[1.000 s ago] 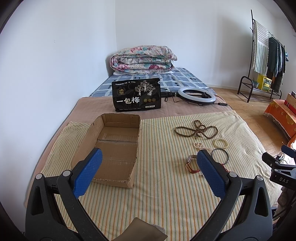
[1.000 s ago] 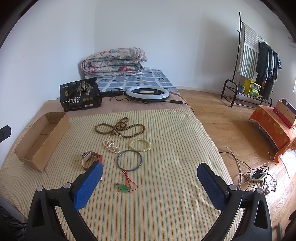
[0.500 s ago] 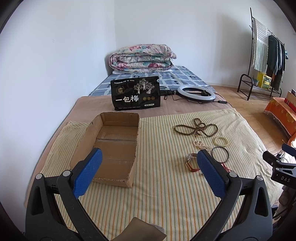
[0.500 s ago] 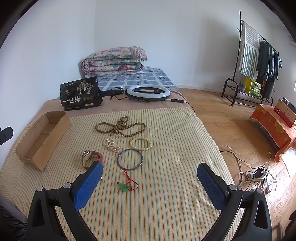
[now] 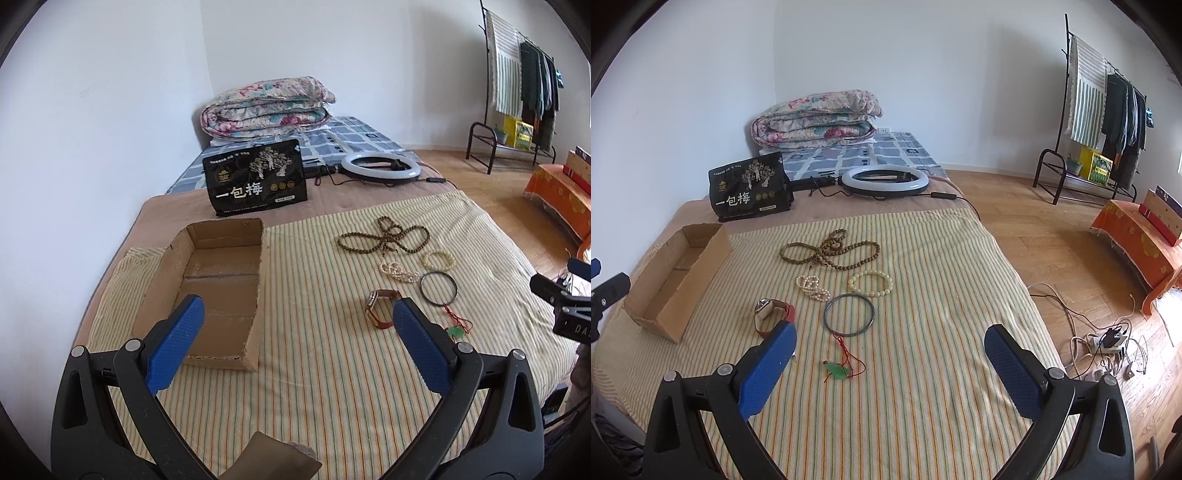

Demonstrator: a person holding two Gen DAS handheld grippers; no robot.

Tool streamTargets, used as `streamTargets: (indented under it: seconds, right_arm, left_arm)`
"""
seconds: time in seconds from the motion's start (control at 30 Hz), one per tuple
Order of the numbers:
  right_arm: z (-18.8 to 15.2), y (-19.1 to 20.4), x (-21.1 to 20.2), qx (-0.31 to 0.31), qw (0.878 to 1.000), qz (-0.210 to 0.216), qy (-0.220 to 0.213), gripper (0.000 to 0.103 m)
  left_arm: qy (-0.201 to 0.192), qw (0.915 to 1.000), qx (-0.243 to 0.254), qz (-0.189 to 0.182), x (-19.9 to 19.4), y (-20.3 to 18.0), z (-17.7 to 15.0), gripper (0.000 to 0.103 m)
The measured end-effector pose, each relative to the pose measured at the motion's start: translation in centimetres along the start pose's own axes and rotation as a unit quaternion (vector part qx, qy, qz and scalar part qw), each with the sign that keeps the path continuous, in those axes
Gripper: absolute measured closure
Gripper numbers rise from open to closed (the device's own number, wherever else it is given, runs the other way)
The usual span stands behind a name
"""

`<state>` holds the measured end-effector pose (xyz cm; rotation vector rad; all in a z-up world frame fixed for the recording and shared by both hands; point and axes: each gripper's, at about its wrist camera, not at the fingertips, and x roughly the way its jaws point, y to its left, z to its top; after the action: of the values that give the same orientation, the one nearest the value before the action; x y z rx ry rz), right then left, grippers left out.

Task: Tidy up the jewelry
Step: 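Move the left tool to the brown-strap watch while the right tool approaches a pearl earring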

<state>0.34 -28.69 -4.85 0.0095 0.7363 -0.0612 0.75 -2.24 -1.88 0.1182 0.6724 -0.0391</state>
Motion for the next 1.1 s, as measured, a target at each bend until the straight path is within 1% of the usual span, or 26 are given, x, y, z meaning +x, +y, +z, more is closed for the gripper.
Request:
streamTargets:
  seconds: [0.17, 0.33, 0.43, 0.53, 0.6, 0.7, 0.77, 0.87, 0.93, 1.0, 1.1]
  right_arm:
    - [0.5, -0.8, 0.6, 0.009, 1.0, 0.009, 0.013, 0.0]
    - [0.8, -1.6, 1.2, 0.006, 1.0, 0.021, 0.018, 0.0]
    - [1.1, -2.0, 1.7, 0.0, 1.0, 0.021, 0.017, 0.0]
    - [0.9, -2.0, 2.4, -0.01, 0.999, 0.028, 0.021, 0.0]
    - [0.7, -1.7, 2.7, -0.025, 0.999, 0.032, 0.025, 0.0]
    - [0.4, -1.0, 2.9, -0.054, 0.997, 0.039, 0.023, 0.001]
    - [0.3, -0.4, 3.0, -0.074, 0.996, 0.05, 0.02, 0.002]
    - [0.3, 0.6, 3.4, -0.096, 0.992, 0.074, 0.017, 0.002]
    - [0.3, 1.3, 3.9, -0.111, 0.99, 0.085, 0.019, 0.004]
    - [0.1, 1.9, 4.5, -0.123, 0.987, 0.097, 0.025, 0.004]
    - [-0.3, 2.7, 5.6, -0.137, 0.983, 0.118, 0.042, 0.007]
  left_arm:
    - [0.015, 0.9995, 0.015, -0.025, 0.9, -0.8, 0.6, 0.0]
    - [0.038, 0.9979, 0.007, -0.052, 2.5, -0.6, 1.0, 0.0]
    - [0.058, 0.9962, 0.002, -0.065, 3.8, -0.5, 1.0, 0.0]
    - [0.069, 0.9932, -0.001, -0.094, 4.9, -0.6, 1.1, 0.0]
    - [0.074, 0.9929, 0.004, -0.093, 5.6, -0.8, 1.4, 0.0]
    - [0.065, 0.9933, 0.013, -0.094, 6.3, -1.3, 1.9, 0.0]
    - [0.064, 0.9931, 0.024, -0.095, 6.9, -1.8, 2.2, 0.0]
    - [0.076, 0.9912, 0.037, -0.102, 8.3, -2.5, 2.4, 0.001]
    - [0.091, 0.989, 0.044, -0.108, 9.4, -3.0, 2.4, 0.008]
    - [0.111, 0.9868, 0.037, -0.112, 10.6, -3.0, 2.2, 0.012]
    - [0.142, 0.9817, 0.021, -0.125, 12.3, -3.1, 1.9, 0.012]
